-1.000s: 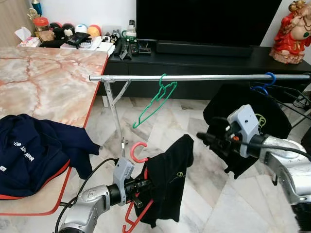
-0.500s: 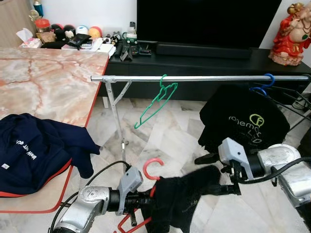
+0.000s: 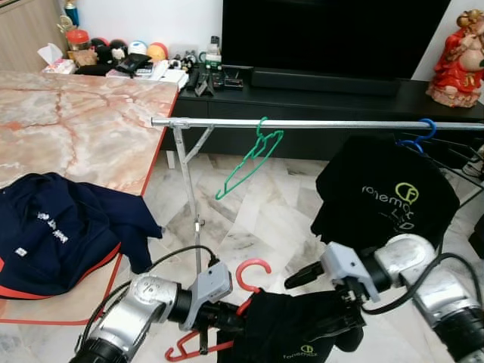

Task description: Hang hanger

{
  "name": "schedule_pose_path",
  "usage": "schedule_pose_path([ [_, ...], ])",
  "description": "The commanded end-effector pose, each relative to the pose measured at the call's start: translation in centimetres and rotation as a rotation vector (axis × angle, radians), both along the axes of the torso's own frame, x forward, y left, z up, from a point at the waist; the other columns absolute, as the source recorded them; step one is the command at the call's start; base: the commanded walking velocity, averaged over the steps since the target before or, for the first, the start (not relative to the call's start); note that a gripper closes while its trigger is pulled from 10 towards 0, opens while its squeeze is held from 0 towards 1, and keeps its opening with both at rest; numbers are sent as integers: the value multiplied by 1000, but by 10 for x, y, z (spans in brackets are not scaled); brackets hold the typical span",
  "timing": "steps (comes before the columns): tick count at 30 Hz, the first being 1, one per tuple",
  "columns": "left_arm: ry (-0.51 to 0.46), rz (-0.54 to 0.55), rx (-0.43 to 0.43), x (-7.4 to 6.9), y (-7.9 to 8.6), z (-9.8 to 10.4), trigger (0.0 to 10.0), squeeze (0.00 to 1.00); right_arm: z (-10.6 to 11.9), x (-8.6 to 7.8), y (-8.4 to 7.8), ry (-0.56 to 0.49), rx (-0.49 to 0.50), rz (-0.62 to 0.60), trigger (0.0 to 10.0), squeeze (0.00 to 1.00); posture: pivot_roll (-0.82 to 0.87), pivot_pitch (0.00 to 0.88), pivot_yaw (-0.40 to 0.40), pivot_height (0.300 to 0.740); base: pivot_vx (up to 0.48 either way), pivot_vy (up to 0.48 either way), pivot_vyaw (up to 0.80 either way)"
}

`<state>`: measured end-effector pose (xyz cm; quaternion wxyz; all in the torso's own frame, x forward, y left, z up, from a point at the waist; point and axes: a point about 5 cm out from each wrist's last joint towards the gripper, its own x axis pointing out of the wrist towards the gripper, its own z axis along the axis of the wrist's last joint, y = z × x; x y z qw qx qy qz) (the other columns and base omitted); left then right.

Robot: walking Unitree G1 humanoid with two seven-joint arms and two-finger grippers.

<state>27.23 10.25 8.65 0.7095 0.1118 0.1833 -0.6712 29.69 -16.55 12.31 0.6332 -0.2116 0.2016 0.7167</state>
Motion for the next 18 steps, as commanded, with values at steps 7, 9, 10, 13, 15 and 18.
schedule_pose_path([
  [7,-21,-39,12,3,-5,9,10000,0,-6,4,4,-16,14,-11,10000,0,-4,37,-54,740,0,0,0],
  [9,-32,-45,9,4,-7,11,10000,0,-9,6,5,-32,10,-33,10000,0,-1,40,-56,740,0,0,0],
  [10,-34,-47,9,4,-7,12,10000,0,-10,8,5,-39,6,-42,10000,0,-1,40,-56,740,0,0,0],
  [13,-45,-55,4,6,-10,15,10000,0,-14,9,8,-23,26,-53,10000,0,4,46,-56,740,0,0,0],
  [15,-51,-57,6,7,-10,16,10000,0,-16,8,8,-9,22,-42,10000,0,6,48,-57,740,0,0,0],
  [18,-62,-76,17,7,-12,17,10000,0,-21,8,10,-14,7,-48,10000,0,8,51,-56,740,0,0,0],
])
